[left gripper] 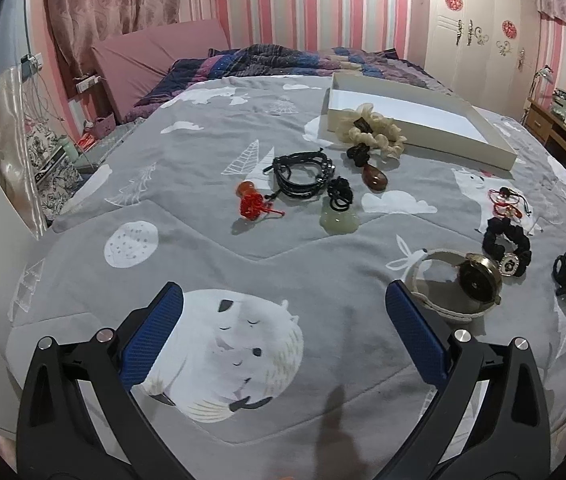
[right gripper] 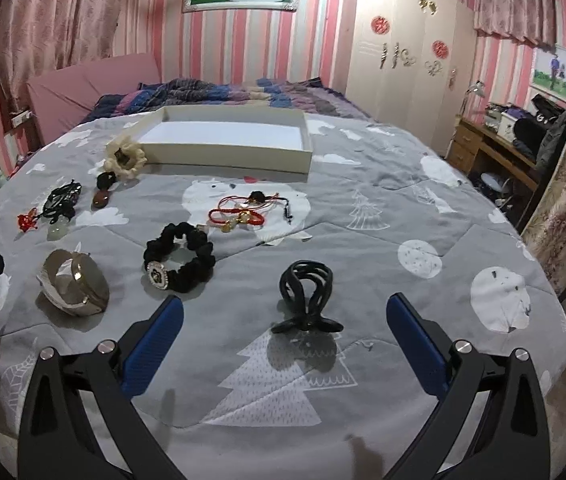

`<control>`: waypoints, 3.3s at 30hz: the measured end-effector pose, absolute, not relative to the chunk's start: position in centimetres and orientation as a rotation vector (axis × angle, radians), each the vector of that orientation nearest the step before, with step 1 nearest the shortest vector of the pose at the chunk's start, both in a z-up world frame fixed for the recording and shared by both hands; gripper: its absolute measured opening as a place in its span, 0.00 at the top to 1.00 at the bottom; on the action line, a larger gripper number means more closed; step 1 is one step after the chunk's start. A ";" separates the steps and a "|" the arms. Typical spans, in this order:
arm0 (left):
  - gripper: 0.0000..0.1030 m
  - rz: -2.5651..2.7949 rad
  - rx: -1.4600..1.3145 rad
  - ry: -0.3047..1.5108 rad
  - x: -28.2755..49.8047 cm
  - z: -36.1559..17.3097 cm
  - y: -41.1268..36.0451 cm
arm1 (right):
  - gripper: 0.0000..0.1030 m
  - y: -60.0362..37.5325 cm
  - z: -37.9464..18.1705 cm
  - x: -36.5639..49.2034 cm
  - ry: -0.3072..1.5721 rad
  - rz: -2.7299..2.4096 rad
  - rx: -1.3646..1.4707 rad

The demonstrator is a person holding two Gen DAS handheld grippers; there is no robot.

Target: Organize jewelry

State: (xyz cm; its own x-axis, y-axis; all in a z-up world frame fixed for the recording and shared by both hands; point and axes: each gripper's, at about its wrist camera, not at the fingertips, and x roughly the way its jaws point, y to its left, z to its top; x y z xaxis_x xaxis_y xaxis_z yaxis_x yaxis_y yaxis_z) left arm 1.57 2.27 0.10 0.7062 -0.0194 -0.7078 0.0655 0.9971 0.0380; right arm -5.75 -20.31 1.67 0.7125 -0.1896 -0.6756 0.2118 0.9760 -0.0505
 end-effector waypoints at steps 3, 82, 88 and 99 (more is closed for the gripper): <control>0.03 -0.053 0.058 0.795 1.8 0.0 2.4 | 0.02 -20.6 1.3 -5.2 0.790 -0.207 0.058; 0.27 -0.027 0.039 0.939 15.2 -3.8 5.6 | 0.83 -23.2 -2.0 14.3 1.016 -0.128 0.162; 0.30 -0.029 0.037 0.940 15.0 -3.7 5.6 | 0.86 -23.0 -2.1 14.2 1.015 -0.125 0.151; 0.77 -0.015 0.028 0.933 15.2 -3.4 5.6 | 0.88 -22.9 -2.1 14.1 1.014 -0.107 0.159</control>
